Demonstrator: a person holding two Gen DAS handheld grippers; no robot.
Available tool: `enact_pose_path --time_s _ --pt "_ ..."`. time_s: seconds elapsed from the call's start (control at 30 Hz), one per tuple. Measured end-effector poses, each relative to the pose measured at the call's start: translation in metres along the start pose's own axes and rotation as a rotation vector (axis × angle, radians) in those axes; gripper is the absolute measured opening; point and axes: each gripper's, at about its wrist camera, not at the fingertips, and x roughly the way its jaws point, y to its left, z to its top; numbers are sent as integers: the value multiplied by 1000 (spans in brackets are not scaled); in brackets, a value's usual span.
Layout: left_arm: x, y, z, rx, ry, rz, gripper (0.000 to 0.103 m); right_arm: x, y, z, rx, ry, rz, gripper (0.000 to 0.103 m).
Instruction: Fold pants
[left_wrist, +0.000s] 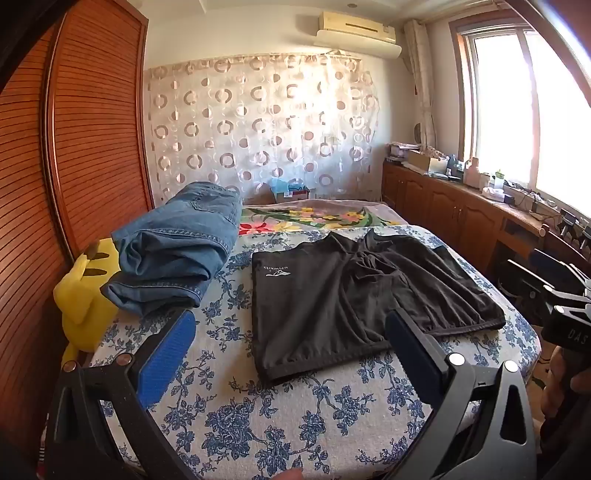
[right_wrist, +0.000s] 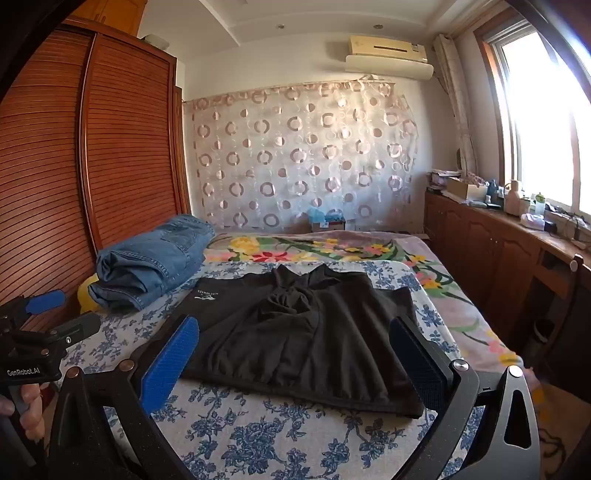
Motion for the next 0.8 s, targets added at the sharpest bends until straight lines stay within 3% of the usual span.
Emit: enact_pose_path --time_s 0.8 --pt "0 0 0 2 -5 2 103 -1 0 1 -6 -7 3 103"
